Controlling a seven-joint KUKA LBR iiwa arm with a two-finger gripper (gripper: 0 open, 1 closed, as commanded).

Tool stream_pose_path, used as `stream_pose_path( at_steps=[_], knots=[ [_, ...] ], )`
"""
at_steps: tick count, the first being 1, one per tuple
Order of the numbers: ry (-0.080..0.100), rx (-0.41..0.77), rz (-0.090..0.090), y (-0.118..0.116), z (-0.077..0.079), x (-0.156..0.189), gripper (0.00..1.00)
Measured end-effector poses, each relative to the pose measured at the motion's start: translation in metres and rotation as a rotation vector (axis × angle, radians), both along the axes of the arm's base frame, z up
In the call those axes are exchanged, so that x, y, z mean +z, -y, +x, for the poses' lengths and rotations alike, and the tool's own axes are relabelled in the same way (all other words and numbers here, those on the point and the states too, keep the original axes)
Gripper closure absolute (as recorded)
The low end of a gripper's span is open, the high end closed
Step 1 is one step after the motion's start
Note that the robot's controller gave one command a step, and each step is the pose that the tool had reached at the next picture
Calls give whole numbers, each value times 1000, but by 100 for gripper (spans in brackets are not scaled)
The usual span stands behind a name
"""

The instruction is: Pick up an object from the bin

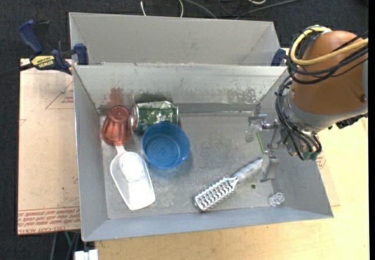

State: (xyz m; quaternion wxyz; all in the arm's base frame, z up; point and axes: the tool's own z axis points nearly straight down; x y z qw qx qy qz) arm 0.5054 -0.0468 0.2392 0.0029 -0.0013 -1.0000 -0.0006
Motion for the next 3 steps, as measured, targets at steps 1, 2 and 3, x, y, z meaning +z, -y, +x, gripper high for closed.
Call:
stream_pose_path(
  at_steps=[1,2,3],
  knots=[
    [7,3,-1,0,1,3,0],
    [9,154,0,-32,-7,-61,0],
    [15,384,0,-86,-16,-80,0]
  ],
)
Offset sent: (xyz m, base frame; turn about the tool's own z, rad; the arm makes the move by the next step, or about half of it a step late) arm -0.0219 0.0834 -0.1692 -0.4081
